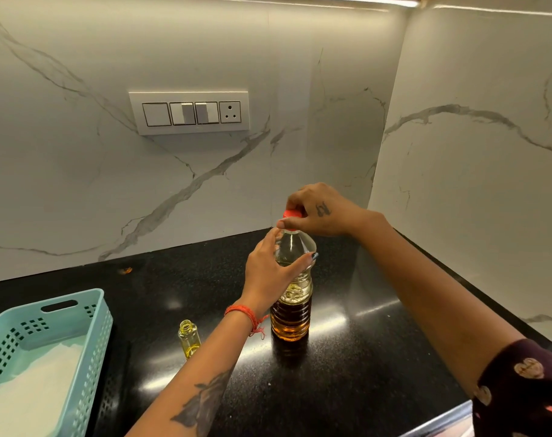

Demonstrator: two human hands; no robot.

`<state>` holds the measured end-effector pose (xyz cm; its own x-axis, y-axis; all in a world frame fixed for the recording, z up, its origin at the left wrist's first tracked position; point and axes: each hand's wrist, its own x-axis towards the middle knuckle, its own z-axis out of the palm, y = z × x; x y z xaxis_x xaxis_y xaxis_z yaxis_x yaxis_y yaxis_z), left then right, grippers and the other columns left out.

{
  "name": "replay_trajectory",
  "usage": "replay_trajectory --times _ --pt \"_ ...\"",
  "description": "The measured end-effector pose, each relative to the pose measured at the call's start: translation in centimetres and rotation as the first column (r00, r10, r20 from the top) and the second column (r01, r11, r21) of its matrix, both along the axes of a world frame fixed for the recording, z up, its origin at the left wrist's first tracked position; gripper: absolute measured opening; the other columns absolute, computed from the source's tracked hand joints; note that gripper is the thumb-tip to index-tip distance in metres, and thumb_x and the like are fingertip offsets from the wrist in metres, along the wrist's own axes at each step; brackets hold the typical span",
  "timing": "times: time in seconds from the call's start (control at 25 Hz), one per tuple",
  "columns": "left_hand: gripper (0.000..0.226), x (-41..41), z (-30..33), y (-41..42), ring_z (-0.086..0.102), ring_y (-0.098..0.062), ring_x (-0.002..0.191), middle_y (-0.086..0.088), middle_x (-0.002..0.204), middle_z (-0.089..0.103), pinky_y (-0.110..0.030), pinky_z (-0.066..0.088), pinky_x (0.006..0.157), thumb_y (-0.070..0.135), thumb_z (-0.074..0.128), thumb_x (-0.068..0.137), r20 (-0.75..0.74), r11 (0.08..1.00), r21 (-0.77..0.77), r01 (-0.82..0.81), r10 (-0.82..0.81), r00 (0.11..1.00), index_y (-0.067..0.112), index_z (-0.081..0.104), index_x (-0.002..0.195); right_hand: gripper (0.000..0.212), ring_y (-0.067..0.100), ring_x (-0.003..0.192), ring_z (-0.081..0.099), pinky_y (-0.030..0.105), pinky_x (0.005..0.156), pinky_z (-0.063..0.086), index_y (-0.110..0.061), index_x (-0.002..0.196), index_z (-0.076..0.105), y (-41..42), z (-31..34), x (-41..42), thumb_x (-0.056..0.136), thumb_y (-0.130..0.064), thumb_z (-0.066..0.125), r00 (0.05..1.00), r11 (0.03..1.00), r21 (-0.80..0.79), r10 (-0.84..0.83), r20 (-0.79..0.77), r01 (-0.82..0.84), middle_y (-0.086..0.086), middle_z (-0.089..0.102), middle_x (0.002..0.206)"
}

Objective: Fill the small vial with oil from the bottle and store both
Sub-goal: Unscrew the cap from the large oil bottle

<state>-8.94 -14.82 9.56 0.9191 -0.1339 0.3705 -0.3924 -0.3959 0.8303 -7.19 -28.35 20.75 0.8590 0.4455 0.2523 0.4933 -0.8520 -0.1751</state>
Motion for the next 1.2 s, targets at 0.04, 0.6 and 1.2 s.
replay_trajectory --times 0.04,0.6,1.2 --pt "0.07 -0.1 0.0 0.0 0.053 -0.012 0.112 0.003 0.124 0.056 -0.028 0.049 0.091 0.055 0.07 0.068 0.002 1.0 -0.005 0.0 0.0 1.0 0.029 0.044 0.128 0.037 0.015 0.086 0.056 0.018 0.068 0.042 -0.012 0.112 0.063 -0.1 0.2 0.0 0.086 -0.039 0.061 0.999 0.999 0.028 0.03 -0.026 -0.029 0.001 0.06 0.099" --pt "0.069 -0.2 0.1 0.1 0.053 -0.012 0.114 0.004 0.124 0.056 -0.038 0.05 0.095 0.054 0.071 0.068 0.002 1.0 0.002 -0.002 0.002 1.0 0.031 0.044 0.127 0.03 0.007 0.077 0.055 0.018 0.069 0.048 -0.013 0.108 0.066 -0.5 0.8 0.1 0.084 -0.031 0.065 0.997 0.994 0.072 0.077 0.006 -0.077 -0.004 0.06 0.091" --pt "0.077 -0.2 0.0 0.0 0.047 -0.012 0.118 0.001 0.133 0.048 -0.033 0.044 0.098 0.045 0.073 0.069 -0.02 1.0 -0.012 0.011 -0.011 1.0 0.029 0.035 0.135 0.035 0.008 0.094 0.052 0.012 0.069 0.038 -0.02 0.112 0.063 -7.2 -14.1 -1.6 0.079 -0.019 0.071 0.911 0.903 0.272 -0.233 -0.34 0.332 0.001 0.06 0.11"
